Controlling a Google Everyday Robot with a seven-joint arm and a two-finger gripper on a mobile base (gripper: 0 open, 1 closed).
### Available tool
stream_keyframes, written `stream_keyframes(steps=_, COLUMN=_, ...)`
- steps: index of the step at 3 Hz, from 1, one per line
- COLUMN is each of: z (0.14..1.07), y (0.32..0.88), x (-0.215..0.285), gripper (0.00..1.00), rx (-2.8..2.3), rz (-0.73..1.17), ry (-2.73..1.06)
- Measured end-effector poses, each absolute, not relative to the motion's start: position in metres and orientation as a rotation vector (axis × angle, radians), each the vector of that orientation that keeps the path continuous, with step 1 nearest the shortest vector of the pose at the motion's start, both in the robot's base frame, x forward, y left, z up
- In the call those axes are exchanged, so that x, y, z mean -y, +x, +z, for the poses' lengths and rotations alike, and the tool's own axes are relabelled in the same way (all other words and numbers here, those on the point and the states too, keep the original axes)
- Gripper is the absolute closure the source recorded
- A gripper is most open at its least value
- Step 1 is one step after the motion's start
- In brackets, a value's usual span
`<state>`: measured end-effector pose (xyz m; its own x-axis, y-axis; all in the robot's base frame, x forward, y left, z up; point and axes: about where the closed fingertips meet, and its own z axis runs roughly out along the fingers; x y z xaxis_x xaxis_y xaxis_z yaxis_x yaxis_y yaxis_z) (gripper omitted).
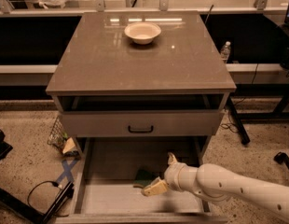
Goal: Pick sponge from middle drawer and place on counter
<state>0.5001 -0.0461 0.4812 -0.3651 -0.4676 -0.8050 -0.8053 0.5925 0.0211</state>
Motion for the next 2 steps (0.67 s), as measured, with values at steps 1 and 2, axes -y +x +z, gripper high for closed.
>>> stream_keyframes(steps=1, z=0.433, y=0.486, x=0.057, gripper=0.00, rx=-1.993, rz=0.587, ry=-1.039)
stream_keyframes(steps=2, z=0.398, y=0.492, x=0.054, gripper=0.00, rx=-1.993, rz=0.605, ry=-1.126)
